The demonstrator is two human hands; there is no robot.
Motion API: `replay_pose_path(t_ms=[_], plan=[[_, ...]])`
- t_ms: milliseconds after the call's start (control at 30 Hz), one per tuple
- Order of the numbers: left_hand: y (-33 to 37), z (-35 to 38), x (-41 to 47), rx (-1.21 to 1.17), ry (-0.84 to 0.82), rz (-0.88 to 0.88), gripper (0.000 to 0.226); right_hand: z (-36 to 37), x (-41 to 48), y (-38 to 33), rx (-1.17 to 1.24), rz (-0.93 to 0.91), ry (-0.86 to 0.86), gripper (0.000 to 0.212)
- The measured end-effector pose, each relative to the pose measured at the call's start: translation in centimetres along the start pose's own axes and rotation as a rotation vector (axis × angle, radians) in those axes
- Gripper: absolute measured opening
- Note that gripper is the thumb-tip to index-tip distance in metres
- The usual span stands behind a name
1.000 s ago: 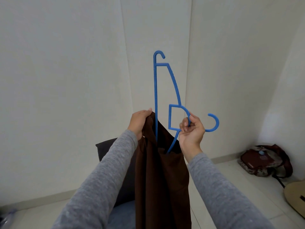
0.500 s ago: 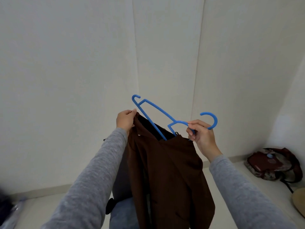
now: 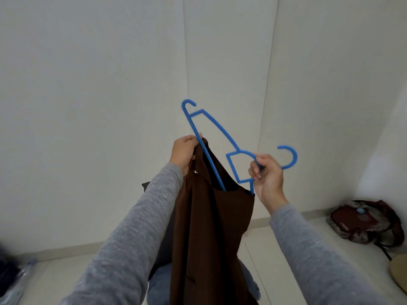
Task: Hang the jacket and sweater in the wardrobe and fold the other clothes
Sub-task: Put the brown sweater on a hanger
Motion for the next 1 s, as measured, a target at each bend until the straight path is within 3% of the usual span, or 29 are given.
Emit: replay_pose_path(t_ms=[133,367,567,800,1000], plan=[[0.4,-2.0,0.4,-0.007,0.079,0.008,0.029,-4.5,-0.8,4.7,-0.062,0.119,0.077,0.024],[-3.1,-7.0,-0.1,0.452,0.007,-0.115,0.014,-6.0,-0.2,2.9,-0.339,0.078,0.025,0.03],[-3.5,-8.2,0.6,0.805,-0.068,-0.02,0.013,-6.0,-0.7,3.0,-0.522,0.077,-0.037,0.017],[-3.2,-7.4,0.1,0.989,-0.16,0.105,0.012,-5.9,-0.9,2.1,-0.599,0.069,-0.049,0.017],[-2.9,-6.4,0.5,0.942,-0.206,0.155,0.016,-5.8,-1.2,3.0,-0.698,0.159,-0.107,0.023]])
Point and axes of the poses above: each hand's wrist, its own x-axis towards the middle knuckle, its own z-axis out of the palm, y = z × x, the point moved 7 cm from there along x, towards the middle knuckle, and after that the axes turned 12 degrees about z, right-handed, at the moved point
